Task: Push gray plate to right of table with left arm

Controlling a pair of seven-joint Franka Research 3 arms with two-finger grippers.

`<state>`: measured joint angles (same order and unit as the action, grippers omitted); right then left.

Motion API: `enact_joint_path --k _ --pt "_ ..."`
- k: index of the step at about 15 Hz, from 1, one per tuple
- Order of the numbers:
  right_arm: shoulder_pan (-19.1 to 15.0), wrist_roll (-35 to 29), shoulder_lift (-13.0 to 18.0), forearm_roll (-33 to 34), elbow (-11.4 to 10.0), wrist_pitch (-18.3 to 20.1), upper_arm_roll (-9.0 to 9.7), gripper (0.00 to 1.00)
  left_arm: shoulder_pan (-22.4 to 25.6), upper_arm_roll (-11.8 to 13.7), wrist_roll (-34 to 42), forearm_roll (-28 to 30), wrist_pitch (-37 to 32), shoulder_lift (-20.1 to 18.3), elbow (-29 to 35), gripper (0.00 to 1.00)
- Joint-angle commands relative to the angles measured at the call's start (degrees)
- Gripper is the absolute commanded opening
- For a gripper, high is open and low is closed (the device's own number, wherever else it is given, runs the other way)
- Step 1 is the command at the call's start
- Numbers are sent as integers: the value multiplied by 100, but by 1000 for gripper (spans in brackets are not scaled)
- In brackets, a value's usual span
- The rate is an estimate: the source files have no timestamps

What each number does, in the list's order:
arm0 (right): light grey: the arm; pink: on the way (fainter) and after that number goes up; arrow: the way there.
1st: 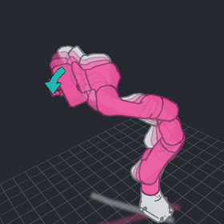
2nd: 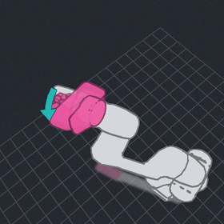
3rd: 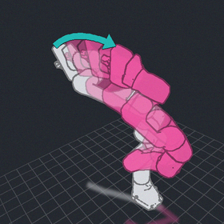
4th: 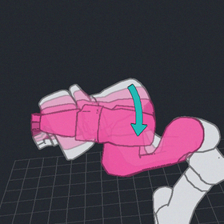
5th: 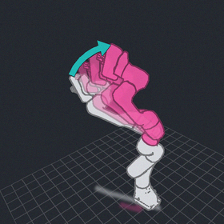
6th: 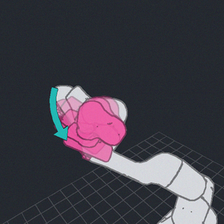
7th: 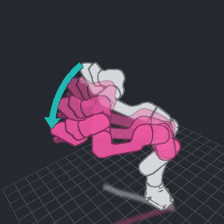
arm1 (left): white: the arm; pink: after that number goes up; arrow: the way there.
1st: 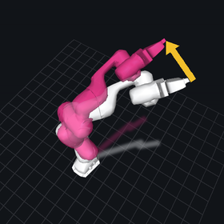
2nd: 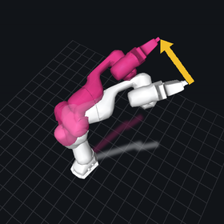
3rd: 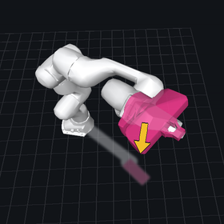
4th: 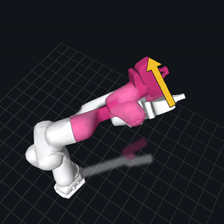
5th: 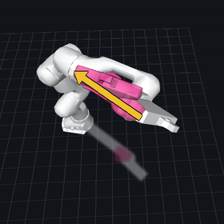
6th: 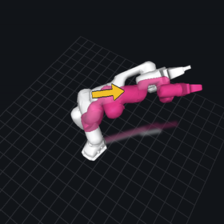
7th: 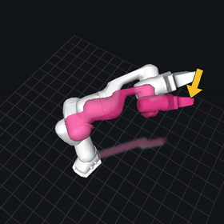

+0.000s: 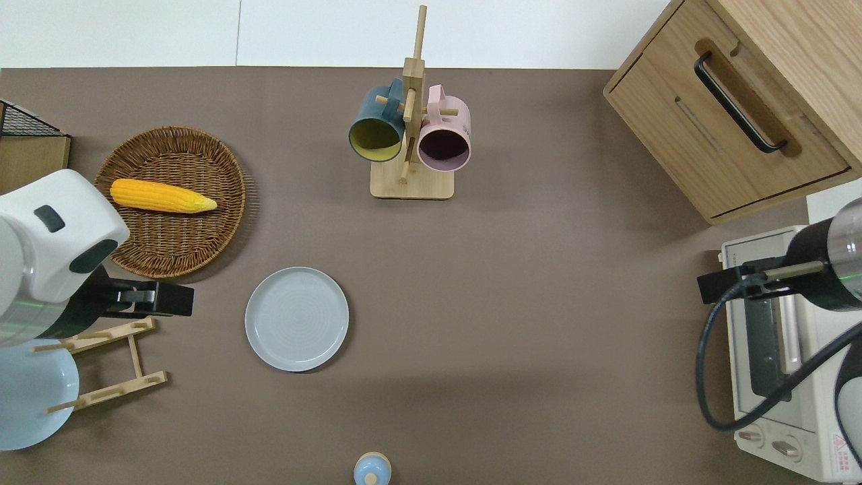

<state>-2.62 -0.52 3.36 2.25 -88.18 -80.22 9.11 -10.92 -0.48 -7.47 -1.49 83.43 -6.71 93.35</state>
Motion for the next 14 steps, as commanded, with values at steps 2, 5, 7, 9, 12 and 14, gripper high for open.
enact_joint_path --k 2,5,7,9,12,14 --pt "-46 43 60 3 -23 68 30 996 20 101 9 -44 -37 -23 -45 993" --pt "-46 43 60 3 -23 68 30 996 37 135 26 -44 -37 -23 -36 993" --pt "-46 43 60 3 -23 68 30 996 37 144 44 -9 -37 -23 -27 993" --pt "-46 43 60 3 -23 68 30 996 37 144 35 43 -20 -23 -19 993" --pt "-46 43 60 3 -23 68 30 996 46 171 35 52 -20 -67 16 995" --pt "-46 43 60 3 -23 68 30 996 37 215 35 61 -2 -120 78 995"
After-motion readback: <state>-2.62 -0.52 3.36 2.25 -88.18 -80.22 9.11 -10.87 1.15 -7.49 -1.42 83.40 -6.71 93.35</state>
